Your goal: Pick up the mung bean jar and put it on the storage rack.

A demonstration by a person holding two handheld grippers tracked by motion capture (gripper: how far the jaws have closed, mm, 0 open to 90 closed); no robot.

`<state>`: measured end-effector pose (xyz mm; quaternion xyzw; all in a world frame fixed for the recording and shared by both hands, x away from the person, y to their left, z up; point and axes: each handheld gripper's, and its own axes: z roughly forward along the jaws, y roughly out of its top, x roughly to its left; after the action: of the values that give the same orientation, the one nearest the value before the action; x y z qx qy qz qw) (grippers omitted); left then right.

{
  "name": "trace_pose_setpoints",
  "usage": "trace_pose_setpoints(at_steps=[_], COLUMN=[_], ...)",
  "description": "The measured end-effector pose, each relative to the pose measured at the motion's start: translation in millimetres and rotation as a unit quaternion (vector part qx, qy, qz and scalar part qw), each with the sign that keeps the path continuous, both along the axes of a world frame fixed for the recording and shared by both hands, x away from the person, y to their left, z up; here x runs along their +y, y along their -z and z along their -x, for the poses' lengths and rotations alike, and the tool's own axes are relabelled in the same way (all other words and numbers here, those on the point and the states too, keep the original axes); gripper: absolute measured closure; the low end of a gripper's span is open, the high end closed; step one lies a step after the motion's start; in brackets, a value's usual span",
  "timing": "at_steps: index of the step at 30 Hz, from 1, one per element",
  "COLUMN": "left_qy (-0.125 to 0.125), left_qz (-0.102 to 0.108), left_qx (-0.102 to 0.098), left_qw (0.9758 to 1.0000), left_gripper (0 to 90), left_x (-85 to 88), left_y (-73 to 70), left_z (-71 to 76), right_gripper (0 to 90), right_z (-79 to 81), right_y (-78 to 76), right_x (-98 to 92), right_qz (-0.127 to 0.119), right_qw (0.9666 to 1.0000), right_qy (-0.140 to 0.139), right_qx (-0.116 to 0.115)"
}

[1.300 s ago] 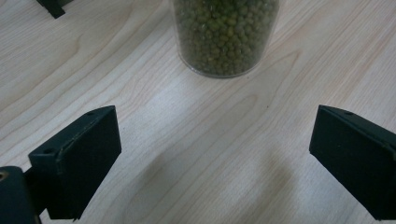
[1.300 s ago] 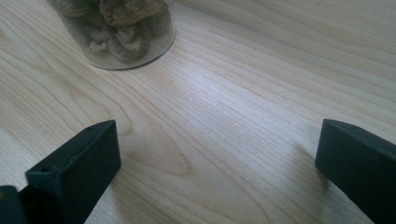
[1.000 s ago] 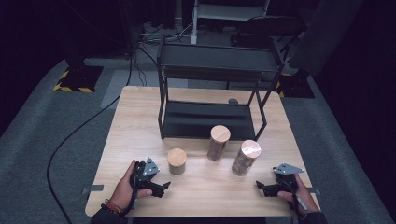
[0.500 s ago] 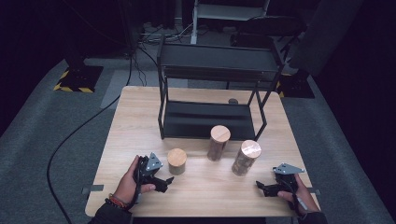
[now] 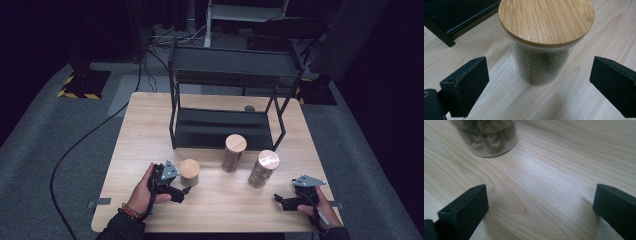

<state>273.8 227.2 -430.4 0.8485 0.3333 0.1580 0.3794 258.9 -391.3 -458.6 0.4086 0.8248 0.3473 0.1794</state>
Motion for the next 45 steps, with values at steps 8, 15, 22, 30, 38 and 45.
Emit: trace_pose_setpoints(at_steps=[8,15,22,30,38,45], left_qy=[0.004,0.005,0.010,0.026,0.024,0.026], left_qz=[0.002,0.003,0.007,0.015,0.015,0.024], left_qx=[-0.003,-0.002,-0.001,0.007,0.005,-0.004], left_qw=[1.0000,1.0000,0.9999,0.9995,0.9996,0.9994], left_gripper=[2.1,2.2,2.6,3.1,3.8,9.2], left_x=[-5.5,-9.8,-13.2,-13.1,-15.6,-14.2], left_y=[-0.2,-0.2,-0.1,1.6,1.1,4.2], left_z=[-3.7,-8.3,-14.1,-23.7,-27.7,-31.3], right_gripper=[0.0,0.0,0.0,0.0,0.0,0.0], right_z=[-0.1,-0.1,-0.1,-0.1,-0.1,-0.1], right_y=[0.0,0.0,0.0,0.0,0.0,0.0], right_x=[-0.1,-0.1,-0.1,-0.1,-0.1,-0.1], right_qz=[0.000,0.000,0.000,0.000,0.000,0.000], right_qw=[1.0000,1.0000,1.0000,1.0000,1.0000,1.0000], right_qy=[0.000,0.000,0.000,0.000,-0.001,-0.001], right_qx=[0.000,0.000,0.000,0.000,0.000,0.000])
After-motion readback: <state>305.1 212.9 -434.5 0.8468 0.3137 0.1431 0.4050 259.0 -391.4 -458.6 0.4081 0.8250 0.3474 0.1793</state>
